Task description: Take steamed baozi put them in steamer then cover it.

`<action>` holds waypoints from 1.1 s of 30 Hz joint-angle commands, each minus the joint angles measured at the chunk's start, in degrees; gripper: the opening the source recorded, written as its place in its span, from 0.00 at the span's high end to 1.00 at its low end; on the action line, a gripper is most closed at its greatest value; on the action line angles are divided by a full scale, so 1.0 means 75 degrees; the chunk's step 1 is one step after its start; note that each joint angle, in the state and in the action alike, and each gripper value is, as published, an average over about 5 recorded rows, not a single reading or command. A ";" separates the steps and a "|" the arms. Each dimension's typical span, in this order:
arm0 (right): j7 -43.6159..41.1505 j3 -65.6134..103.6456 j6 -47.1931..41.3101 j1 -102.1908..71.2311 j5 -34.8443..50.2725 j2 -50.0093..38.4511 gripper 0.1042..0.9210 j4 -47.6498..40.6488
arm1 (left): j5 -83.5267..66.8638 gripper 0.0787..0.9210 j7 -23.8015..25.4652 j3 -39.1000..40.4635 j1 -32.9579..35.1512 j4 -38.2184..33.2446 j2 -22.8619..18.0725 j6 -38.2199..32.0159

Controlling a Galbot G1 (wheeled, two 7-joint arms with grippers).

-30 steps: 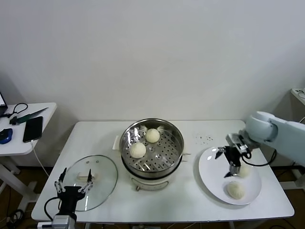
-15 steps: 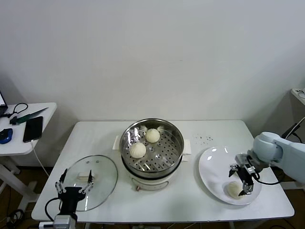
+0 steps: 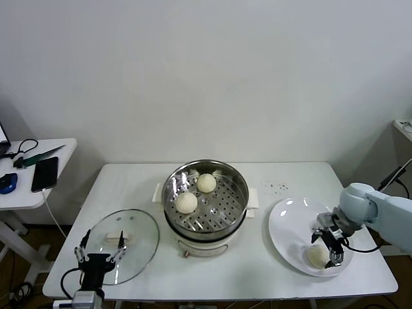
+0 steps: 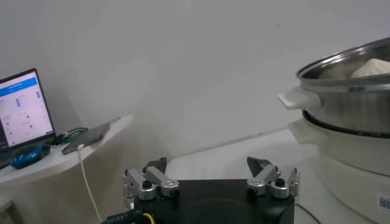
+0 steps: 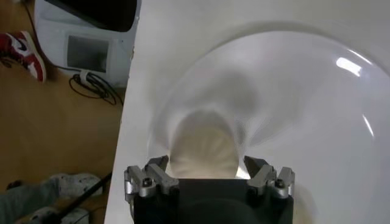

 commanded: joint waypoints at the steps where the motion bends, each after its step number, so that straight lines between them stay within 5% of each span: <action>1: -0.0012 0.0003 0.0017 -0.0115 -0.0095 0.0027 0.17 -0.0090 | 0.0007 0.12 -0.0003 -0.0011 0.0008 -0.0005 -0.0006 -0.0004; 20: -0.0035 -0.0417 0.0648 0.0940 0.0112 0.0318 0.28 -0.0388 | -0.0016 0.12 -0.0010 -0.0053 0.0057 -0.0023 -0.0021 -0.0052; 33: -0.0674 -0.2402 0.4714 0.5568 -0.0151 0.2362 0.30 -0.0864 | 0.0009 0.12 -0.0009 -0.0036 0.0076 -0.0090 -0.0019 0.0019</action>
